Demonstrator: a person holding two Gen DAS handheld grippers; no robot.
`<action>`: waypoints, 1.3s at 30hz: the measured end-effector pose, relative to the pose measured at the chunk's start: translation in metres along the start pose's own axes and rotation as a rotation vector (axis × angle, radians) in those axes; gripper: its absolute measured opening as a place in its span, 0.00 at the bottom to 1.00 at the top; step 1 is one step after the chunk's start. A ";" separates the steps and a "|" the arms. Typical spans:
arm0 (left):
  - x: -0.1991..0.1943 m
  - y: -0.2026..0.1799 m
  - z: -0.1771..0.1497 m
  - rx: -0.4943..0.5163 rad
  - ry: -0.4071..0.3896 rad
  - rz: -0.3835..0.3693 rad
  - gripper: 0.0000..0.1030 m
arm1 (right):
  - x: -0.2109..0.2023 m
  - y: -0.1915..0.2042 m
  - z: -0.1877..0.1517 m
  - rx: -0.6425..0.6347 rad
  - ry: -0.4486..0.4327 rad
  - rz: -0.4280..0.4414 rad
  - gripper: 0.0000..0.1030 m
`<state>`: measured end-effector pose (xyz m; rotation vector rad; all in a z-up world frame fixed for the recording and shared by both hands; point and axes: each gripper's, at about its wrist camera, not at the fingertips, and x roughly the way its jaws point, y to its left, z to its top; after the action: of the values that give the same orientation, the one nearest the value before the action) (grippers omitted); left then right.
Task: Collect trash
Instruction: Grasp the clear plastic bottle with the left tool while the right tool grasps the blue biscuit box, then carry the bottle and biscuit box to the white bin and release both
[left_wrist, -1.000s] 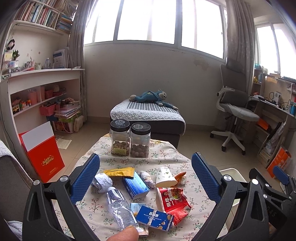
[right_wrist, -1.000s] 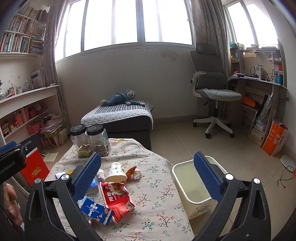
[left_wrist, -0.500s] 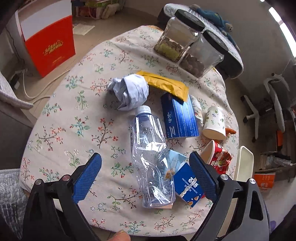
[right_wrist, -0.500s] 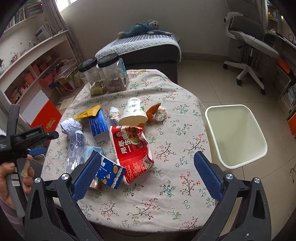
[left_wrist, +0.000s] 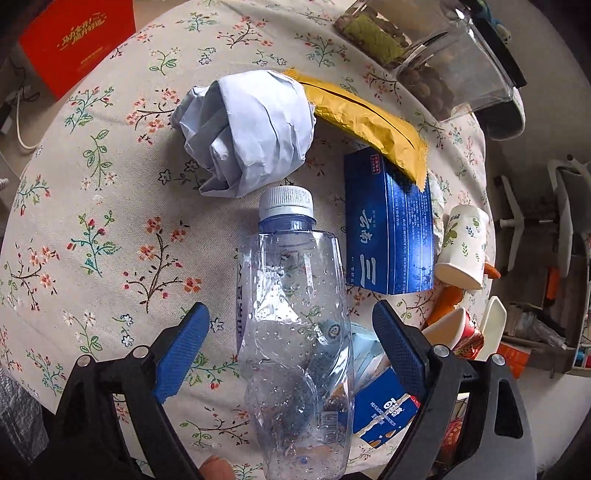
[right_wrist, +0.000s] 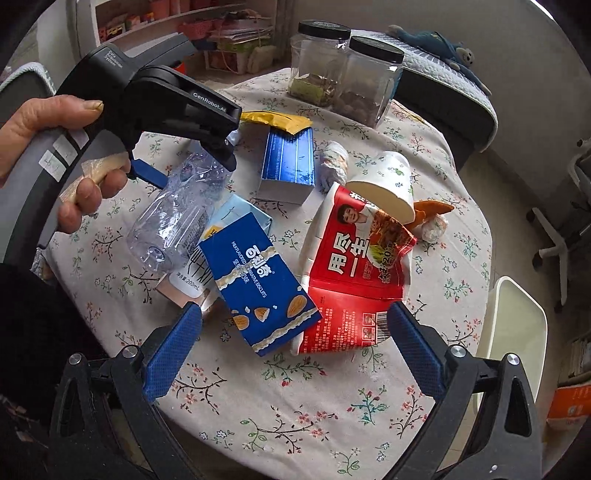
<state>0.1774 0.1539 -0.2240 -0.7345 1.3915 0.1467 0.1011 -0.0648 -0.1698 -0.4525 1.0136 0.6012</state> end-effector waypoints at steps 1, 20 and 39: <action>0.000 0.000 0.002 0.008 0.008 -0.012 0.77 | 0.003 0.005 0.003 -0.014 -0.001 0.020 0.93; -0.080 -0.017 -0.022 0.284 -0.149 -0.204 0.58 | 0.055 0.017 0.018 -0.108 0.157 0.158 0.53; -0.093 -0.048 -0.033 0.333 -0.307 -0.258 0.58 | -0.016 -0.075 0.037 0.183 -0.169 -0.013 0.52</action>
<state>0.1547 0.1289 -0.1199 -0.5774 0.9867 -0.1672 0.1680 -0.1027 -0.1326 -0.2419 0.8940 0.5207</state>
